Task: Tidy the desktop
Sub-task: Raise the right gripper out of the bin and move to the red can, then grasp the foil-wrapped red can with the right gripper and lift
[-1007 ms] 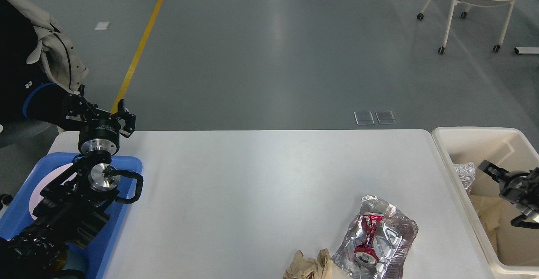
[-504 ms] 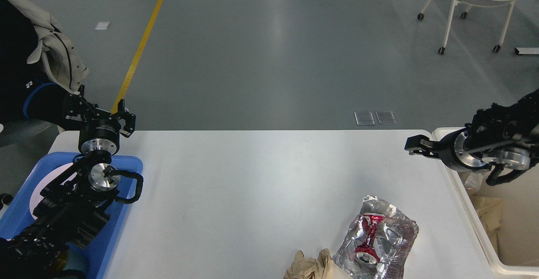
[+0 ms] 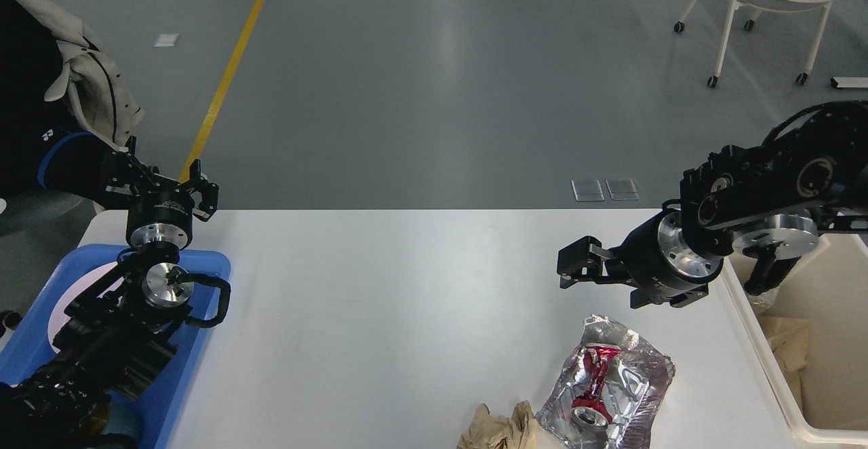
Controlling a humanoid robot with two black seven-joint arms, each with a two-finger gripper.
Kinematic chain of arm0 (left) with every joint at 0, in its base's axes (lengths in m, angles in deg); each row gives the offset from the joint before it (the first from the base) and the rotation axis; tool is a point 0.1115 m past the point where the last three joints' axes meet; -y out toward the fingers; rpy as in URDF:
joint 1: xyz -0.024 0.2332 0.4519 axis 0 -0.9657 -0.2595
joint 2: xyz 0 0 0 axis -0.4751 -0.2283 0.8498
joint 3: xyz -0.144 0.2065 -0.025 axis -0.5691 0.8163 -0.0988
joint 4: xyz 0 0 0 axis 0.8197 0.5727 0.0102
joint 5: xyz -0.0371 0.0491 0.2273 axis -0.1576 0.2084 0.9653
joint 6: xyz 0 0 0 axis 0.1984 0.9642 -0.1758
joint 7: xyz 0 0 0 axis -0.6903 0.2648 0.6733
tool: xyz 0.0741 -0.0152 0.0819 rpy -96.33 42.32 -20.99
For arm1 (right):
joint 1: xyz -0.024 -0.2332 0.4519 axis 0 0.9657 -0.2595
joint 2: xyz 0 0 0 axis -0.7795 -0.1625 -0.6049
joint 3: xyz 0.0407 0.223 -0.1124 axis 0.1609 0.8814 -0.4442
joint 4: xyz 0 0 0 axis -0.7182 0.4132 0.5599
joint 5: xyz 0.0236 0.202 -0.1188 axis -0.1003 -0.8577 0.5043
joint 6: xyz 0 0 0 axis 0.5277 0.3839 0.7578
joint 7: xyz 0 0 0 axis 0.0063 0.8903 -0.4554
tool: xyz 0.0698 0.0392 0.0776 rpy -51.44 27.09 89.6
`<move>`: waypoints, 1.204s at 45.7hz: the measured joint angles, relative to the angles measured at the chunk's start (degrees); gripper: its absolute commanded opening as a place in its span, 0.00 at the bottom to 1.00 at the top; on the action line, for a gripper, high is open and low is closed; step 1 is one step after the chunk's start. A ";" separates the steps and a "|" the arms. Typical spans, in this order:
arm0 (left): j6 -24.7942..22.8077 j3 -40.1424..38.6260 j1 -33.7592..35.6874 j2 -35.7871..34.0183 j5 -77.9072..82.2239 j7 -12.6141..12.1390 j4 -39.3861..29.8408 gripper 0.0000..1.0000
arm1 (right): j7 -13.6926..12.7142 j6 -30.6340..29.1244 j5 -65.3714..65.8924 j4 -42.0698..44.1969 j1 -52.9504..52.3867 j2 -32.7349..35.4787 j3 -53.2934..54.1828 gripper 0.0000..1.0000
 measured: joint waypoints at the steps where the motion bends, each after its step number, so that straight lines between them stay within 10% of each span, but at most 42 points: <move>1: 0.00 0.00 0.00 0.00 0.00 0.00 0.00 0.98 | -0.02 0.18 -0.02 0.18 0.42 0.10 -0.46 1.00; 44: 0.00 0.00 0.00 0.00 0.00 0.00 0.00 0.98 | 3.32 31.29 -3.49 5.14 41.17 9.89 4.76 0.98; 50: 0.00 0.00 0.00 0.00 0.00 0.00 0.00 0.98 | 3.33 33.58 -3.72 7.99 44.64 9.45 6.87 0.75; 55: 0.00 0.00 0.00 0.00 0.00 0.00 0.00 0.98 | 4.05 35.06 -3.74 10.78 47.93 8.58 7.92 0.34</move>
